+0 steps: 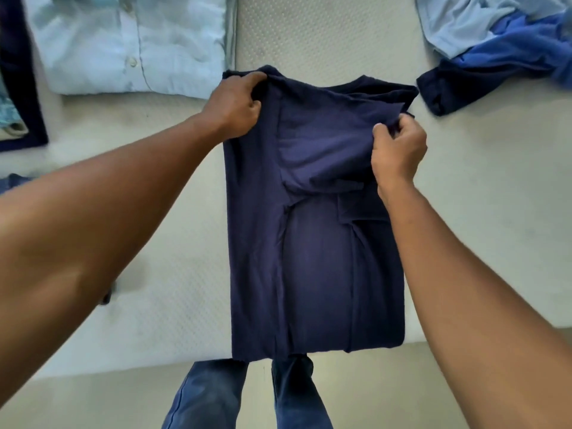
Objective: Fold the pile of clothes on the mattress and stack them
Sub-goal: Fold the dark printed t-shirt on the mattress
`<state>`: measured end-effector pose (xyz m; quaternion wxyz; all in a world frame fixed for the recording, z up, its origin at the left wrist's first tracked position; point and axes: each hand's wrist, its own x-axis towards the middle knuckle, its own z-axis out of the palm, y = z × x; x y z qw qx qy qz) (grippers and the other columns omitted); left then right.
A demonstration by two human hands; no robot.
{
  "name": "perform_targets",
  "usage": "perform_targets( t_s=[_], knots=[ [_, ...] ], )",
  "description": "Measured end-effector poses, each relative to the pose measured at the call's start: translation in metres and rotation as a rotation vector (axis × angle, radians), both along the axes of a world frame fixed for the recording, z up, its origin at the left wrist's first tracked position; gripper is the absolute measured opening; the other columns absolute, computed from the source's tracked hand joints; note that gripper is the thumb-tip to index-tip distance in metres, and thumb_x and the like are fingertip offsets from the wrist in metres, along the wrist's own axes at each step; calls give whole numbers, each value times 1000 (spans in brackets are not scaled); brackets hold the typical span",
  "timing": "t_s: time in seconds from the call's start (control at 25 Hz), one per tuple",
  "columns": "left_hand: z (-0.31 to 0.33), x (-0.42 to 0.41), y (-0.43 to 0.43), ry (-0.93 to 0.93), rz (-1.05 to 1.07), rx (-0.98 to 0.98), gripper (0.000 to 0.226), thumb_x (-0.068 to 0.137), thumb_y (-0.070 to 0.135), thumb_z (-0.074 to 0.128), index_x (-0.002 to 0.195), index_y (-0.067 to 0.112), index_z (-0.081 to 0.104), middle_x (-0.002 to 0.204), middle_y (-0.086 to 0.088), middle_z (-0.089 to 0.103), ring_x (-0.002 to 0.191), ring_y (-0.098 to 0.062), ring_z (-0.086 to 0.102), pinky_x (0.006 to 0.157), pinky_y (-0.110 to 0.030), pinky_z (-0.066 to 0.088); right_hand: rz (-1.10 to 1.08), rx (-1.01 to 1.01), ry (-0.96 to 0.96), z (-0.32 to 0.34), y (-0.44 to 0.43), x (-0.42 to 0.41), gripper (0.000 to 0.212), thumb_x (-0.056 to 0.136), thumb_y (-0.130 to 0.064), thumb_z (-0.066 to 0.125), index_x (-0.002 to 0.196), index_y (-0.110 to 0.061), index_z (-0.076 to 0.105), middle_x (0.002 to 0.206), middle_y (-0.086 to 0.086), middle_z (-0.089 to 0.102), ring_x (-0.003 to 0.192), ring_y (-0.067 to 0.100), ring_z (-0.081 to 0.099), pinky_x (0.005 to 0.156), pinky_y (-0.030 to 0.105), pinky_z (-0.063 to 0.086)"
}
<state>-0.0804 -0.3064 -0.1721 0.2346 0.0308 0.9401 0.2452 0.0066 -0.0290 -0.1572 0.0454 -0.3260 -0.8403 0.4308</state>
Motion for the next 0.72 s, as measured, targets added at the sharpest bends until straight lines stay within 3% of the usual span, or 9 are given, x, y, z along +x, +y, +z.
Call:
perform_targets(
  t_s=[0.08, 0.16, 0.24, 0.32, 0.44, 0.52, 0.6, 0.72],
  knots=[
    [-3, -9, -3, -34, 122, 113, 71, 95, 19, 49, 160, 37, 28, 114, -10, 74, 105, -29, 70, 95, -39, 57, 55, 103, 51, 14, -16, 1, 6, 87, -18, 61, 89, -21, 66, 79, -14, 66, 66, -4, 58, 71, 23, 47],
    [0, -11, -5, -109, 342, 386, 68, 99, 15, 51, 160, 35, 28, 101, -7, 75, 84, -21, 74, 73, -35, 63, 195, 197, 66, 31, -44, -4, 39, 91, -25, 62, 128, -16, 67, 99, -5, 76, 86, 6, 70, 85, 25, 54],
    [4, -7, -8, -139, 549, 640, 45, 103, 20, 51, 148, 22, 46, 96, -8, 76, 76, -22, 73, 66, -35, 61, 459, 157, 66, 45, -81, -8, 56, 92, -34, 64, 146, -21, 55, 92, -9, 75, 81, 8, 71, 85, 26, 56],
    [8, -1, -10, -228, 693, 762, 36, 108, 37, 45, 129, 12, 60, 95, -11, 74, 76, -25, 71, 69, -38, 59, 666, 60, 35, 48, -111, -3, 57, 93, -37, 66, 147, -23, 53, 93, -12, 72, 76, 3, 70, 81, 28, 59],
    [5, 7, -19, -299, 676, 771, 43, 102, 55, 53, 119, 16, 62, 101, -9, 70, 82, -21, 69, 72, -38, 58, 675, 173, -42, 23, -110, 12, 35, 93, -38, 66, 124, -22, 66, 95, -14, 70, 81, 6, 67, 78, 39, 60],
    [0, 10, -26, -196, 575, 689, 37, 91, 39, 74, 121, 22, 60, 97, -5, 69, 84, -16, 70, 71, -35, 62, 702, 191, -203, 7, -100, 23, 44, 88, -52, 70, 123, -27, 64, 106, -15, 66, 95, 10, 65, 86, 38, 57],
    [-3, 14, -25, -89, 514, 562, 46, 85, 18, 77, 125, 27, 57, 88, -6, 68, 82, -17, 70, 73, -38, 64, 809, 185, -262, -5, -98, 37, 62, 79, -60, 77, 129, -28, 60, 114, -11, 61, 105, 13, 60, 91, 33, 51],
    [-4, 24, -23, 47, 484, 460, 49, 84, 12, 67, 128, 29, 56, 89, -9, 68, 80, -18, 68, 77, -37, 62, 927, 361, -175, -22, -102, 58, 52, 77, -40, 83, 123, -24, 62, 109, -4, 58, 99, 18, 55, 91, 37, 51]
  ],
)
